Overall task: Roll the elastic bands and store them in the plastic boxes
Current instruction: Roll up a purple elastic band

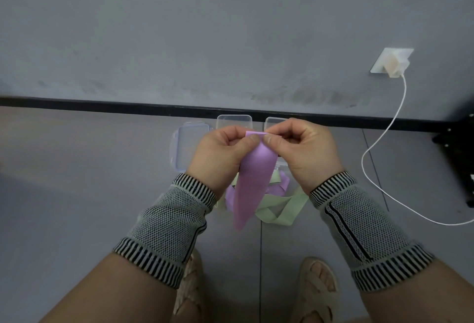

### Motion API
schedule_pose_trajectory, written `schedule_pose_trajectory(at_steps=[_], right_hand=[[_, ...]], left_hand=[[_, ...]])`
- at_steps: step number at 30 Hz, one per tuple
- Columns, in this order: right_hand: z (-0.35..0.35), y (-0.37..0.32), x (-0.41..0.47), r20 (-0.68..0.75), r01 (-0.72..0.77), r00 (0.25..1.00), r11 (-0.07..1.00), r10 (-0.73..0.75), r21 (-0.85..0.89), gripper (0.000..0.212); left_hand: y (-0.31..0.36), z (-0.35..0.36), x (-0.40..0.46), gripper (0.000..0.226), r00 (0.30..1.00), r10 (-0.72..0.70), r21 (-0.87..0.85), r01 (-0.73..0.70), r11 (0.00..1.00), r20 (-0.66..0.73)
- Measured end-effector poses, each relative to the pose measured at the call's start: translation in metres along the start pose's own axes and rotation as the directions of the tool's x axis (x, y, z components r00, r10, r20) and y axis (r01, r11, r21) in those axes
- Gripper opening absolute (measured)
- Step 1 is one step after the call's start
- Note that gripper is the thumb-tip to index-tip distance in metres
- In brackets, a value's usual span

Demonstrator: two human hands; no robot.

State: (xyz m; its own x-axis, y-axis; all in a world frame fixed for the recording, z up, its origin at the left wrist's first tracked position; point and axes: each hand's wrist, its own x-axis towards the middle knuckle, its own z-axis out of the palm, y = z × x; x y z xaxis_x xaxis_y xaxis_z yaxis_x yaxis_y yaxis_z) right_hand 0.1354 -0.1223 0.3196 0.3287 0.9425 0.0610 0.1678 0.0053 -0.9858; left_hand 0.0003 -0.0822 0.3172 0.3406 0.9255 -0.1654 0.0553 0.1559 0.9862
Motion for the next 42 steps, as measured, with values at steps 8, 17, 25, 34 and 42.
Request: schedule_pose_trajectory(at_steps=[8, 17, 25, 34, 42], right_hand=[[-0.003, -0.001, -0.003, 0.064, 0.035, 0.997, 0.999, -0.036, 0.019, 0.026], [-0.006, 0.001, -0.005, 0.122, 0.208, 0.974, 0.967, -0.191, -0.144, 0.028], [-0.008, 0.006, -0.002, 0.158, 0.349, 0.937, 0.876, -0.313, -0.333, 0.016], [-0.011, 0.005, 0.001, 0.117, -0.036, 0.993, 0.985, 0.017, 0.169, 0.019], [-0.012, 0.007, 0.001, 0.092, -0.047, 0.995, 0.997, 0.042, 0.057, 0.009]], left_hand=[[0.001, 0.001, 0.000, 0.019, 0.997, -0.083, -0.001, 0.083, 0.997, 0.002], [0.005, 0.002, 0.002, 0.020, 0.971, -0.228, -0.157, 0.237, 0.959, 0.074], [0.003, -0.001, 0.002, 0.021, 0.963, -0.256, -0.215, 0.269, 0.939, 0.086], [0.001, 0.000, 0.002, 0.022, 0.989, -0.136, -0.146, 0.142, 0.979, 0.054], [0.000, 0.004, 0.002, 0.024, 0.998, 0.034, 0.087, -0.029, 0.996, -0.056]])
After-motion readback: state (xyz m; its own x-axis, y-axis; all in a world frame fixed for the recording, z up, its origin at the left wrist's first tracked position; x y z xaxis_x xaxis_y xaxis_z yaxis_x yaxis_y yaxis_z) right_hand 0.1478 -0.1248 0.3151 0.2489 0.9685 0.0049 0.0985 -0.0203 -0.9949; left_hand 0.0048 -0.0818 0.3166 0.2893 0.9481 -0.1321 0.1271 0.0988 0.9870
